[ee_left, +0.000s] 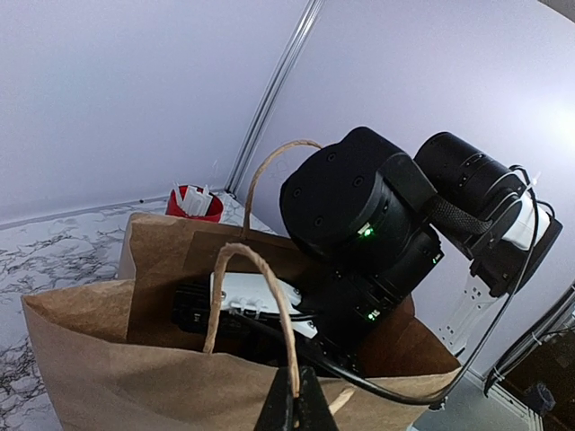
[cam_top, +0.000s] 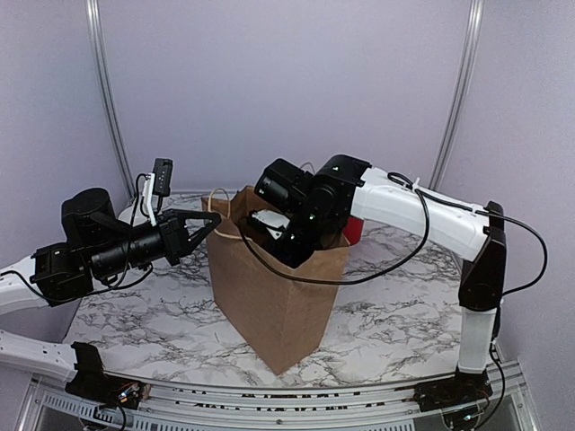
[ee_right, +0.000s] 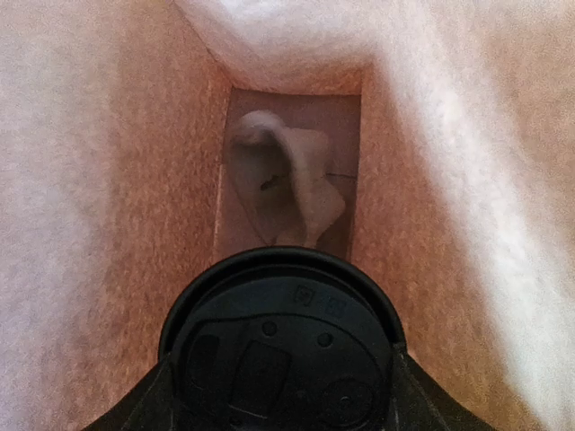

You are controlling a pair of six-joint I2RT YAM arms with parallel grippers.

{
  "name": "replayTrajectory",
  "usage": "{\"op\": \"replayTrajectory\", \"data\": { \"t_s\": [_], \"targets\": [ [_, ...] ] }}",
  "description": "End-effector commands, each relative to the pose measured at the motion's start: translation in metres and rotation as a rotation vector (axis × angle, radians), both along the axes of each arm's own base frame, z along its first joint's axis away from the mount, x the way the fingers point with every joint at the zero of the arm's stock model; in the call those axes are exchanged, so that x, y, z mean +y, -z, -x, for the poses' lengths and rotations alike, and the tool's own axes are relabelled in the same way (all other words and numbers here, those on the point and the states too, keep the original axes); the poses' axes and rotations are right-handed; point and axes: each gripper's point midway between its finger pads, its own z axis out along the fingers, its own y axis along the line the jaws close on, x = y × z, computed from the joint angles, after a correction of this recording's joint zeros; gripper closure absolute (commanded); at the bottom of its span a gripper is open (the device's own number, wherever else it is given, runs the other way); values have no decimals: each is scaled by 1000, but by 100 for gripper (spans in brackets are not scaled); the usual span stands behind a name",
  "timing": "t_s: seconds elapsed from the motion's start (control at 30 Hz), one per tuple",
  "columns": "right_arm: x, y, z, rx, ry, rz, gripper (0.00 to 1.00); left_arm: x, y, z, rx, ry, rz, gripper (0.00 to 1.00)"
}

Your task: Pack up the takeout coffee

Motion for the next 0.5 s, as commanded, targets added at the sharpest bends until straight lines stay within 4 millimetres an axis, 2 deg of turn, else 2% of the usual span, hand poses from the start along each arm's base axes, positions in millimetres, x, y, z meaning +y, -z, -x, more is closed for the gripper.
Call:
{"op": "replayTrajectory", "data": {
  "t_s": [0.0,0.2,0.37,0.47],
  "targets": [
    [-1,-22,-8,-61,21,6,44,4,-3,0,-17,-16,-7,100],
    [-2,-44,-11,-93,32,-15,44,4,-1,-2,-15,-26,-13,100],
    [-8,-44,-5,-76,33,-1,44,6,-1,-6,-13,-49,-13,100],
    [-13,-40,-1,-59,29,13,44,9,7,-9,5,-77,-44,100]
  ]
}}
